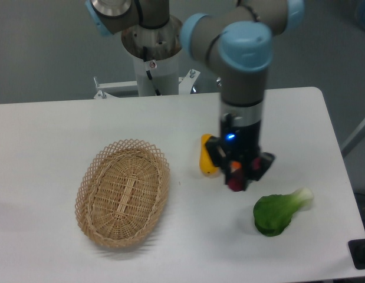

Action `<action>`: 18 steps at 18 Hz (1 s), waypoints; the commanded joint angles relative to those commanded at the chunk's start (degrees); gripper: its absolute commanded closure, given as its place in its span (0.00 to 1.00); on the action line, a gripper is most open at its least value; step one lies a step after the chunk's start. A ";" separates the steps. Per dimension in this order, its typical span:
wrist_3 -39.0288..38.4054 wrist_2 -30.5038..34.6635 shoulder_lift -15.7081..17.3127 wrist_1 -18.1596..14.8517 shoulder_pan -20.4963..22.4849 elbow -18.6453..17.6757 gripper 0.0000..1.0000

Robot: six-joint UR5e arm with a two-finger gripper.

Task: Place the sweet potato in the basket
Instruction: 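Carry the sweet potato over the wicker basket and lower it inside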

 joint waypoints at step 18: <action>-4.95 12.22 -7.56 12.04 -18.30 -13.10 0.61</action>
